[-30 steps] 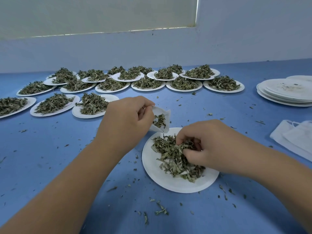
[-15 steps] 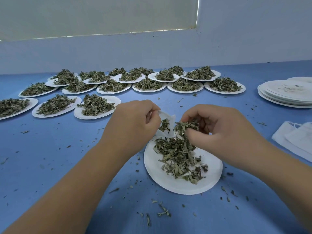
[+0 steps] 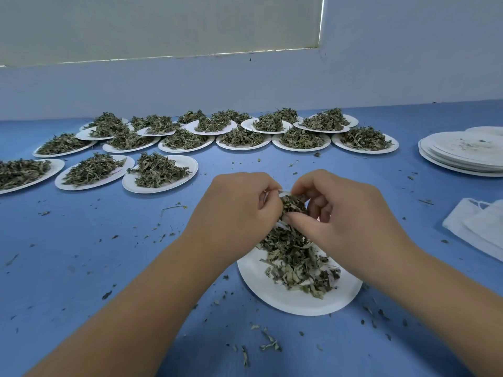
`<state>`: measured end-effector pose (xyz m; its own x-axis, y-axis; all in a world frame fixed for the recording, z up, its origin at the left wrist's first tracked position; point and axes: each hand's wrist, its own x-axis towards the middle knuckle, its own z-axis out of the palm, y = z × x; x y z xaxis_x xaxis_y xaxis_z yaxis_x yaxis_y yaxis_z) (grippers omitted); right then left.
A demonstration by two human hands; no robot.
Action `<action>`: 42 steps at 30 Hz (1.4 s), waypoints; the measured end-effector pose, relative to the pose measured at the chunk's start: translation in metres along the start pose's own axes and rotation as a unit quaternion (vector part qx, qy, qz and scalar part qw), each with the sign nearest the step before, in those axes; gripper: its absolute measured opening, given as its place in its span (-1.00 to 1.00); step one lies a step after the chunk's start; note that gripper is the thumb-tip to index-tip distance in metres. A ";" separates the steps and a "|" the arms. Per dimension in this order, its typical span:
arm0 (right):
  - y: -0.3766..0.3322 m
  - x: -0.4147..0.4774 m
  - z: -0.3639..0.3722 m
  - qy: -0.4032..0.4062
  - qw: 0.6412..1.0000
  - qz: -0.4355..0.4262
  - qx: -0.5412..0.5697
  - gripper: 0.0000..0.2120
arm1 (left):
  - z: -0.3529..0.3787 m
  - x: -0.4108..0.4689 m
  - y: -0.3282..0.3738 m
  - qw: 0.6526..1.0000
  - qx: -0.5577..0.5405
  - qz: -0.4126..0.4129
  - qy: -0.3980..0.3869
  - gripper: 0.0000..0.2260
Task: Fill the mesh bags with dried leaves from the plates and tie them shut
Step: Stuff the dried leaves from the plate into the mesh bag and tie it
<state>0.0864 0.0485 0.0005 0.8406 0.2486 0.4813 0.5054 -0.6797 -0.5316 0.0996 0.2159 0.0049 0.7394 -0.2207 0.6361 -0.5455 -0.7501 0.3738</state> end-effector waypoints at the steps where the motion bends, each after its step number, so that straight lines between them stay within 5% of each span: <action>1: 0.000 0.000 0.000 -0.001 1.000 -0.005 -0.019 -0.81 | 0.000 0.000 0.000 1.000 -0.006 -0.003 0.001 -0.87; 10: -0.001 -0.002 0.004 0.043 0.997 -0.055 -0.035 -0.72 | 0.003 -0.001 0.000 0.997 -0.060 -0.043 0.008 -0.86; 17: 0.001 -0.002 0.006 0.059 0.991 -0.111 -0.050 -0.87 | 0.005 -0.001 0.002 0.996 -0.073 -0.043 0.013 -0.86; 22: 0.003 -0.001 -0.005 0.115 0.991 -0.067 0.025 -0.96 | 0.001 0.001 0.000 0.991 -0.094 -0.092 0.025 -0.84; 29: 0.004 -0.001 -0.001 -0.033 0.998 0.048 0.030 -0.31 | -0.003 0.004 -0.004 0.976 -0.152 -0.152 0.019 -0.85; 42: 0.004 -0.005 0.002 0.084 0.992 -0.023 0.089 -0.72 | 0.002 -0.001 0.005 0.980 -0.143 -0.139 0.010 -0.81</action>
<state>0.0841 0.0459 -0.0056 0.7792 0.1467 0.6093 0.5807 -0.5345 -0.6140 0.0973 0.2110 0.0047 0.8694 -0.0181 0.4938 -0.4134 -0.5742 0.7067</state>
